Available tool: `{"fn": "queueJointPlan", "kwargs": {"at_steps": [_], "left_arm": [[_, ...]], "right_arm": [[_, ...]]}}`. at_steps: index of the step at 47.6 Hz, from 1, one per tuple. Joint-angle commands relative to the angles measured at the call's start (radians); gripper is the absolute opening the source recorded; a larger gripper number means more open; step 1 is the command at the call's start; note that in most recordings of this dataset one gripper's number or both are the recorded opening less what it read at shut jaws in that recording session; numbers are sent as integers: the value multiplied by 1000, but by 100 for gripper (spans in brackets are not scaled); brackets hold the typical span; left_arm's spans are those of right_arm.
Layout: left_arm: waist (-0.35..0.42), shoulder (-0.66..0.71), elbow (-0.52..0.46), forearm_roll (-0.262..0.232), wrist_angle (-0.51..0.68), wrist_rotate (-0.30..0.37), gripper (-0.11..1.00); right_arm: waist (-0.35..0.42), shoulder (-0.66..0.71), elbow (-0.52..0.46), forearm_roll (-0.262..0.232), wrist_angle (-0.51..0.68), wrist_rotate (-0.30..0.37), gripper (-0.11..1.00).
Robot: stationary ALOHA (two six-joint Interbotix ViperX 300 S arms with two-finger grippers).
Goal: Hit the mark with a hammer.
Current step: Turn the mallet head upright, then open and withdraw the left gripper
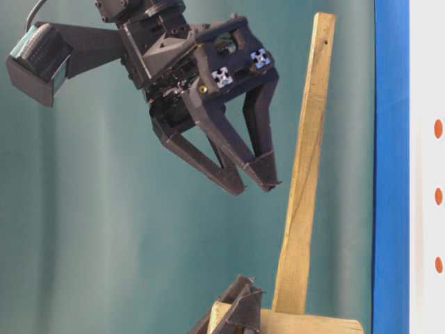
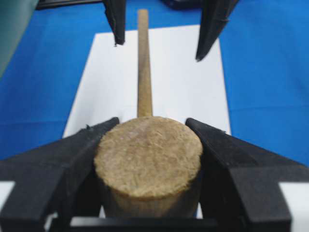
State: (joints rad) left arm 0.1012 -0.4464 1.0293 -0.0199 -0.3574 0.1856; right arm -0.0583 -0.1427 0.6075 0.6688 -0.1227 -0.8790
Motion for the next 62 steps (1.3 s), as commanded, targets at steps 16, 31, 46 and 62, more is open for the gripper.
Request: {"fn": "queueJointPlan", "kwargs": {"at_steps": [16,31,46,62], "left_arm": [[-15,-14,-37,2,-2,2,44],[-38,-14,-46,2,-2,9,44],[-43,-14,-52,2,-2,14,44],[-43,-14,-57,2,-6,17,44]], "right_arm": [[-8,124,-75,18,-3,60,91],[-28,140,-61,25,-3,63,86],[-28,140,-60,20,18,52,13],[-28,140,-63,21,25,54,0]]}}
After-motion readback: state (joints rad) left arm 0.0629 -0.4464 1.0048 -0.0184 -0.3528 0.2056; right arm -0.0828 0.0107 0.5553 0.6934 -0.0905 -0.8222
